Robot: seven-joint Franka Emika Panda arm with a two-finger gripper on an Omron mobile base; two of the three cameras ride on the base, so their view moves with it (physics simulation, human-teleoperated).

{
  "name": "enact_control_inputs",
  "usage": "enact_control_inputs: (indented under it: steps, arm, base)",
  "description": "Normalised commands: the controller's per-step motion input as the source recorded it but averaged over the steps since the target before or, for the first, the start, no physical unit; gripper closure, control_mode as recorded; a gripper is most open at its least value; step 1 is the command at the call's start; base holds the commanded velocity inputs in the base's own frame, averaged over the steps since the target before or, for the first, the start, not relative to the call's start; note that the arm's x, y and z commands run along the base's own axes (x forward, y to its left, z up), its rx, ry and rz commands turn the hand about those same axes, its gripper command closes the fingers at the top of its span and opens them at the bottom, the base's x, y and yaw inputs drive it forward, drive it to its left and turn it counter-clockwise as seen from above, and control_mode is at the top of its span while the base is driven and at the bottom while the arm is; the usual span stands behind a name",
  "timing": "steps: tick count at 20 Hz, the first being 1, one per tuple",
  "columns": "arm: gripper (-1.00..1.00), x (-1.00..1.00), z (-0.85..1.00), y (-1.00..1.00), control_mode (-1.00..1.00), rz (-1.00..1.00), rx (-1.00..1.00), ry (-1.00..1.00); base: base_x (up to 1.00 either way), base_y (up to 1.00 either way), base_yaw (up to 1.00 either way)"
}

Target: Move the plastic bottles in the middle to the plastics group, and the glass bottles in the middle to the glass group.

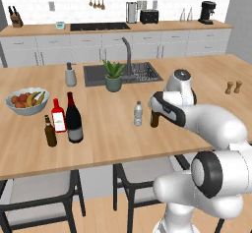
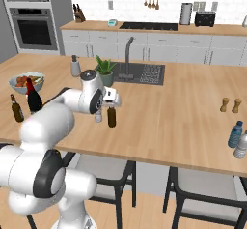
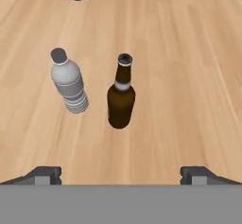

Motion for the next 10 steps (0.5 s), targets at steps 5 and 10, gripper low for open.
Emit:
enact_control_inputs:
  steps: [5,10]
  arm:
    - [-1.0,0.15,-0.42,0.0,-1.0,0.01,0.0,0.0]
    - [-1.0,0.22,-0.67,0.0,-1.0,0.0,0.0,0.0]
  base:
    - [0.0,0.0,0.0]
    - [0.0,0.0,0.0]
